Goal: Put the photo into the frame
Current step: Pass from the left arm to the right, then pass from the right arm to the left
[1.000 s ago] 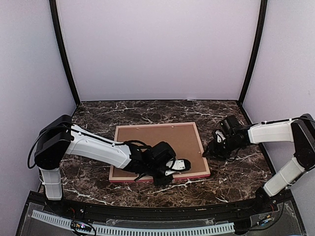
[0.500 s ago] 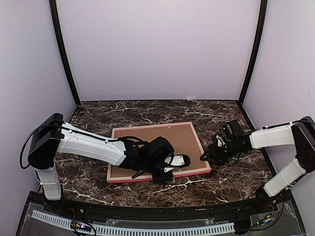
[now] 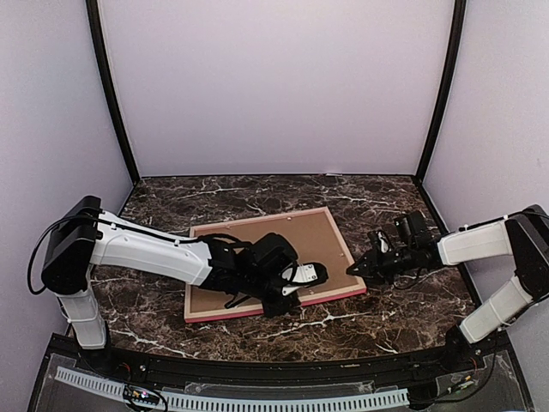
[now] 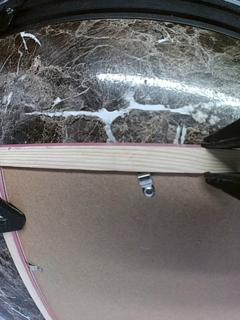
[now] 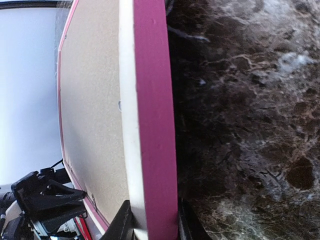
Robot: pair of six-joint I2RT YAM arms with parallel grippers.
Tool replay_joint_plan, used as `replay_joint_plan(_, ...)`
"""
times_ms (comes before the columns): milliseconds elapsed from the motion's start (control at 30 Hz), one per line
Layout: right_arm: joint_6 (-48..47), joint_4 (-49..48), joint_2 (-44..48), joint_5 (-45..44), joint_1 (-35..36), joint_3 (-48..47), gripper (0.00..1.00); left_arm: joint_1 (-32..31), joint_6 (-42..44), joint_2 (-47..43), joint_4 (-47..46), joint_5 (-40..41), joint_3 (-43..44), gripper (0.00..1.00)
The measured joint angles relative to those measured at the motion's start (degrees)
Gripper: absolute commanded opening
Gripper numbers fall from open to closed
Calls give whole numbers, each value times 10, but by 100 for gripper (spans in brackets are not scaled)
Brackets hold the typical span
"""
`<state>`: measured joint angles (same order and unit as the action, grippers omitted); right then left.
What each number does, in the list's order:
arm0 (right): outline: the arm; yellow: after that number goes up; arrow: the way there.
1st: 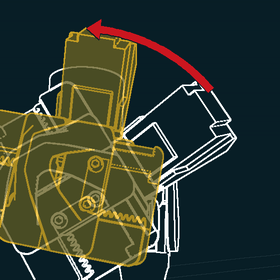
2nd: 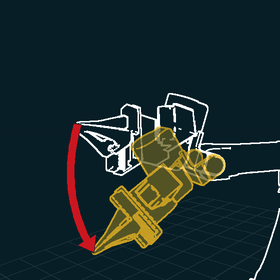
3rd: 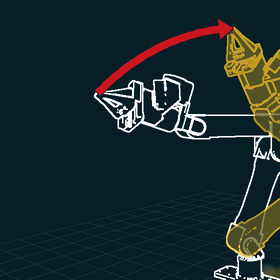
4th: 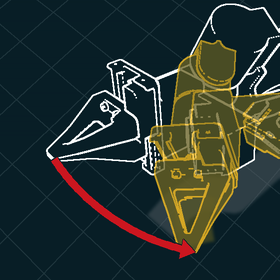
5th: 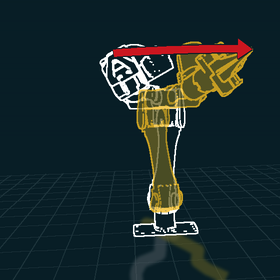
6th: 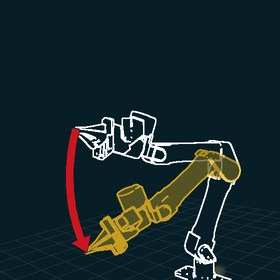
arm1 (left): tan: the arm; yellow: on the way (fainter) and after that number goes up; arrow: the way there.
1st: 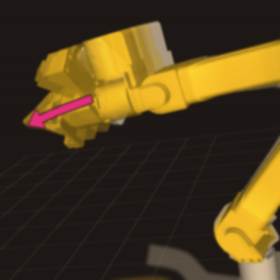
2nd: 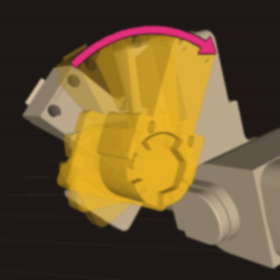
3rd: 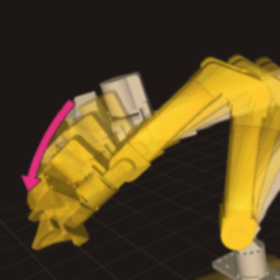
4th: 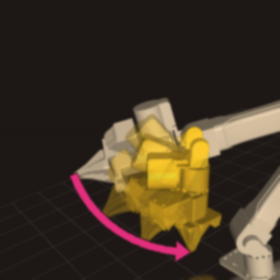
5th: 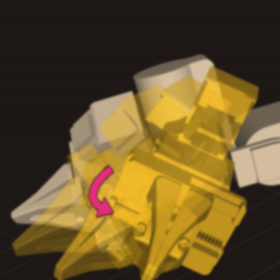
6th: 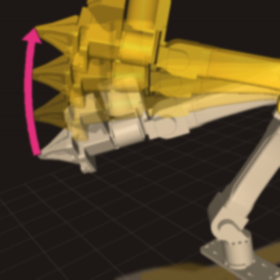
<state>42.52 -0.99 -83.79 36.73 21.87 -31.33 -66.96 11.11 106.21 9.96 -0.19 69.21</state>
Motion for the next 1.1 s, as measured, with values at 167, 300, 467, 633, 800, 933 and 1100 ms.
replay_joint_plan(167,-2,-16,0,17,-5,1,13,0,-7,-10,-7,6,-12,27)
replay_joint_plan(300,-3,-15,0,23,-5,1,9,0,-12,-10,-19,19,-14,55)
replay_joint_plan(467,-2,-10,2,28,-5,0,5,-5,-14,-11,-30,67,-16,77)
replay_joint_plan(633,0,19,9,34,-6,-14,2,-26,6,-13,-42,138,-21,81)
replay_joint_plan(800,2,77,10,40,-6,-55,0,-54,45,-13,-52,222,-37,81)
replay_joint_plan(933,0,124,10,42,-6,-91,0,-69,72,-14,-58,289,-48,79)
replay_joint_plan(1100,0,160,10,46,-6,-111,1,-79,100,-28,-72,356,-62,75)
